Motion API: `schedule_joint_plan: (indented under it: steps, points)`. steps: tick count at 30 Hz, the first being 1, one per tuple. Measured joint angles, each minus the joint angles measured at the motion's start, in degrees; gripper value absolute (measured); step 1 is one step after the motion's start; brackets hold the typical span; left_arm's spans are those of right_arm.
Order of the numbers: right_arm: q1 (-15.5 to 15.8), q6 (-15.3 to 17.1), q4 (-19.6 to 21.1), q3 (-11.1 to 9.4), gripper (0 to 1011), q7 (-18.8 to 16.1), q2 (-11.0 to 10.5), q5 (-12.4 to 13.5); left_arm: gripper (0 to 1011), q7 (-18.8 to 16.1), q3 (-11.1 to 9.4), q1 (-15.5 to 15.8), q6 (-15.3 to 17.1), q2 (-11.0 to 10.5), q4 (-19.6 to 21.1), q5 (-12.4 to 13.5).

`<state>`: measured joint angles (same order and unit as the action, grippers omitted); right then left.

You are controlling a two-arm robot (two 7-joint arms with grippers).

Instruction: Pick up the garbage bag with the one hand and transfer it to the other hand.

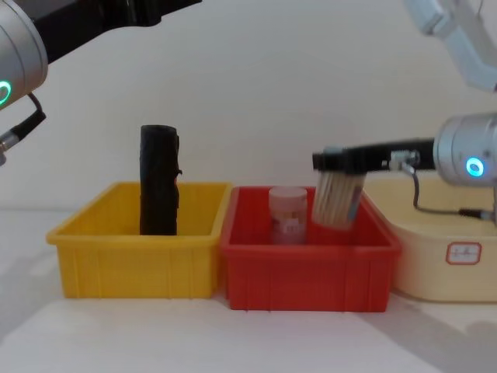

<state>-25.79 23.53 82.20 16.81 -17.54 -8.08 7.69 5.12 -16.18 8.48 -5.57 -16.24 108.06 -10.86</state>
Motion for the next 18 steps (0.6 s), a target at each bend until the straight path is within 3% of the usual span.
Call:
schedule_joint_plan:
  steps: [9,18]
  points:
    - [-1.5,-1.0,1.7,-3.4,669,1.8,1.7,2.8,1000,0.0,0.0,0.0,0.0,0.0,0.0,0.0]
    - [-3.7,-4.0,-0.2,-6.0,669,5.1,2.2,2.9,1000,0.0,0.0,0.0,0.0,0.0,0.0,0.0]
